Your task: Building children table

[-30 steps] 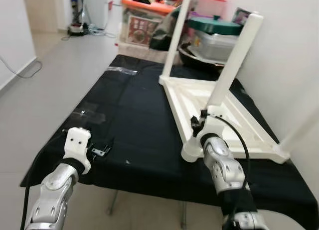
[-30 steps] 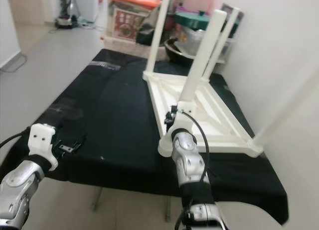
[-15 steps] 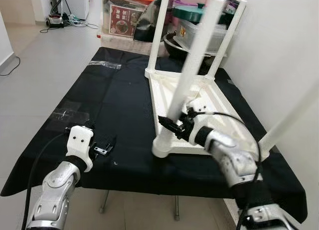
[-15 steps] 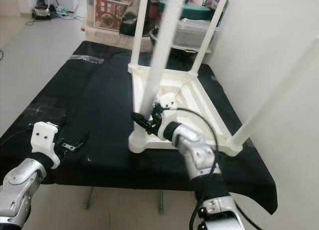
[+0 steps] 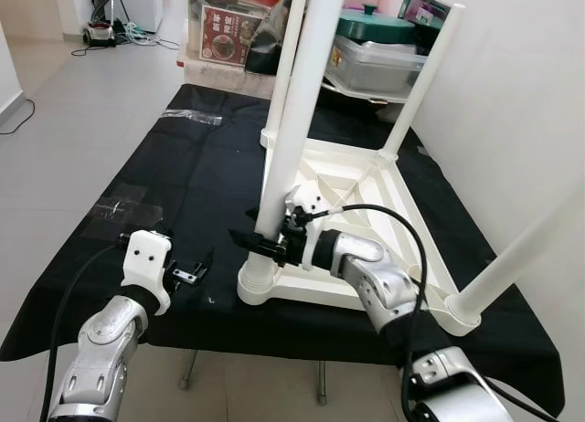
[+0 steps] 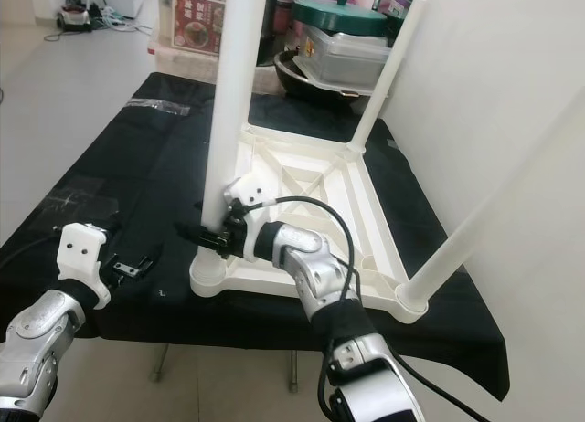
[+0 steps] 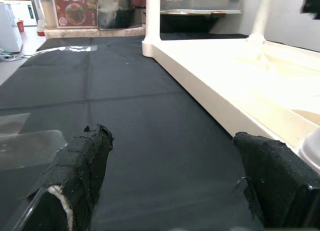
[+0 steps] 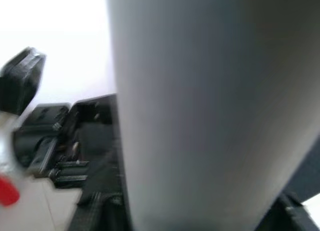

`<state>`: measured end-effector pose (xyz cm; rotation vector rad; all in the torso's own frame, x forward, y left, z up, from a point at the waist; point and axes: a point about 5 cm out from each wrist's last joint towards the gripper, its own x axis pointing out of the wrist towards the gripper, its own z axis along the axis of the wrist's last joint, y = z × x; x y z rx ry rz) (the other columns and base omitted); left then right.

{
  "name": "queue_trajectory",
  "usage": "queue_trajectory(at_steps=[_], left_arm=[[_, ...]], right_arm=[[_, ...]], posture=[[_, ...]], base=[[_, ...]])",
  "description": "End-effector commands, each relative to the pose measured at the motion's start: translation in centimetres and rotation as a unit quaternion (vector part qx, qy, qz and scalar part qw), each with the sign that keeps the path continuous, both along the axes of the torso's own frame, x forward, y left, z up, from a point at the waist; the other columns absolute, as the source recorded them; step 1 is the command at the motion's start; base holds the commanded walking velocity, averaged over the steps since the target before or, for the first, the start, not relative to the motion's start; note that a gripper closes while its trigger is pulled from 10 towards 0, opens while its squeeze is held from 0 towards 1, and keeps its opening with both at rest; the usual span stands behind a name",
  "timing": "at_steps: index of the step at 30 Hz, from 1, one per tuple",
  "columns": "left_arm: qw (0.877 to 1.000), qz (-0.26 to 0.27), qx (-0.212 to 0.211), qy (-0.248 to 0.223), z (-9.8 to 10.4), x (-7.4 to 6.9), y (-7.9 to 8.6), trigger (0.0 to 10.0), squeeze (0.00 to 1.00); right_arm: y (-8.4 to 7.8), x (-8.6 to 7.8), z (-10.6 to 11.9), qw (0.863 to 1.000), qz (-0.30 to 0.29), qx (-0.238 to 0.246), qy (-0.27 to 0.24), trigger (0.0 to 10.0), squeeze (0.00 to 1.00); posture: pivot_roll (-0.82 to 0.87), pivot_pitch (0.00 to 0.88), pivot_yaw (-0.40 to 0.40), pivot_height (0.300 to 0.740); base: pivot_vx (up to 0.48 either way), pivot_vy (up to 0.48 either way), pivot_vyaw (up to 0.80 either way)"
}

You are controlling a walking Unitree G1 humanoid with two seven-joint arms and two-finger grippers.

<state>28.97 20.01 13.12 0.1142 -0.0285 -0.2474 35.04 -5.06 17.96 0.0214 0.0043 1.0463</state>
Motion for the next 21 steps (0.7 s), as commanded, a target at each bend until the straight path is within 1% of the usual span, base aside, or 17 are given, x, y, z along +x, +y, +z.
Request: queue_trajectory(at_steps=[1, 2, 3, 6, 7, 8, 9, 10, 11, 14, 15, 16, 17, 18, 19, 20, 21], left_arm=[[1.0, -0.01, -0.008, 0.004, -0.3, -0.1, -0.5, 10.0, 0.0], [1.0, -0.01, -0.009, 0.003, -0.3, -0.1, -0.5, 10.0, 0.0], [1.0, -0.01, -0.009, 0.003, -0.3, -0.1, -0.5, 10.0, 0.0], [1.0, -0.011, -0.01, 0.003, -0.3, -0.1, -0.5, 10.0, 0.0], [1.0, -0.011, -0.01, 0.003, -0.3, -0.2, -0.5, 10.0, 0.0], [1.0, -0.011, -0.011, 0.002, -0.3, -0.2, -0.5, 10.0, 0.0], [1.0, -0.011, -0.011, 0.002, -0.3, -0.2, -0.5, 10.0, 0.0], [1.0, -0.011, -0.011, 0.002, -0.3, -0.2, -0.5, 10.0, 0.0], [1.0, -0.011, -0.011, 0.002, -0.3, -0.2, -0.5, 10.0, 0.0], [1.0, -0.011, -0.011, 0.002, -0.3, -0.2, -0.5, 10.0, 0.0], [1.0, -0.012, -0.01, 0.002, -0.3, -0.3, -0.4, 10.0, 0.0], [1.0, -0.012, -0.01, 0.002, -0.3, -0.3, -0.4, 10.0, 0.0], [1.0, -0.013, -0.009, 0.003, -0.3, -0.2, -0.4, 10.0, 0.0], [1.0, -0.014, -0.008, 0.003, -0.4, -0.2, -0.3, 10.0, 0.0], [1.0, -0.014, -0.008, 0.003, -0.4, -0.2, -0.3, 10.0, 0.0], [1.0, -0.015, -0.007, 0.004, -0.4, -0.2, -0.3, 10.0, 0.0], [1.0, -0.015, -0.007, 0.004, -0.4, -0.2, -0.3, 10.0, 0.0]], right_arm=[[-1.9, 1.7, 0.0, 0.993, -0.118, 0.003, 0.008, 0.0, 0.0], [-2.9, 2.3, -0.4, 0.98, -0.196, -0.006, 0.022, 0.0, 0.0], [-2.9, 2.3, -0.4, 0.98, -0.196, -0.006, 0.022, 0.0, 0.0], [-4.1, 2.8, -0.9, 0.96, -0.277, -0.018, 0.036, 0.0, 0.0], [-6.5, 2.9, -2.1, 0.914, -0.399, -0.029, 0.063, 0.0, 0.0], [-8.2, 2.7, -3.0, 0.875, -0.476, -0.038, 0.082, 0.0, 0.0], [-8.2, 2.7, -3.0, 0.875, -0.476, -0.038, 0.082, 0.0, 0.0], [-10.1, 1.9, -3.8, 0.827, -0.555, -0.05, 0.079, 0.0, 0.0], [-11.1, 1.1, -4.3, 0.797, -0.597, -0.059, 0.07, 0.0, 0.0], [-11.0, 0.3, -5.2, 0.794, -0.599, -0.067, 0.083, 0.0, 0.0], [-10.2, -0.5, -5.7, 0.806, -0.58, -0.074, 0.092, 8.7, 0.0], [-10.2, -0.5, -5.7, 0.806, -0.58, -0.074, 0.092, 8.7, 0.0], [-8.7, -0.8, -5.6, 0.84, -0.531, -0.059, 0.091, 10.0, 0.0], [-7.5, -0.9, -5.0, 0.866, -0.491, -0.036, 0.085, 10.0, 0.0], [-7.5, -0.9, -5.0, 0.866, -0.491, -0.036, 0.085, 10.0, 0.0], [-6.7, -0.7, -4.1, 0.89, -0.45, -0.006, 0.075, 10.0, 1.0], [-6.7, -0.7, -4.1, 0.89, -0.45, -0.006, 0.075, 10.0, 1.0]], posture=[[0.17, 0.0, -0.213, 0.74], [0.16, 0.0, -0.213, 0.74], [0.16, 0.0, -0.213, 0.74], [0.16, 0.0, -0.213, 0.74], [0.15, 0.0, -0.209, 0.74], [0.15, 0.0, -0.209, 0.74], [0.15, 0.0, -0.209, 0.74], [0.15, 0.0, -0.209, 0.74], [0.15, 0.0, -0.209, 0.74], [0.14, 0.0, -0.2, 0.74], [0.14, 0.0, -0.199, 0.74], [0.14, 0.0, -0.199, 0.74], [0.14, 0.0, -0.193, 0.74], [0.14, 0.0, -0.19, 0.74], [0.14, 0.0, -0.19, 0.74], [0.14, 0.0, -0.19, 0.74], [0.14, 0.0, -0.19, 0.74]], base=[[0.0, 0.0, 0.0], [0.0, 0.0, 0.0], [0.0, 0.0, 0.0], [0.0, 0.0, 0.0], [0.0, 0.0, 0.0], [0.0, 0.0, 0.0], [0.0, 0.0, 0.0], [0.0, 0.0, 0.0], [0.0, 0.0, 0.0], [0.0, 0.0, 0.0], [0.0, 0.0, 0.0], [0.0, 0.0, 0.0], [0.0, 0.0, 0.0], [0.0, 0.0, 0.0], [0.0, 0.0, 0.0], [0.0, 0.0, 0.0], [0.0, 0.0, 0.0]])
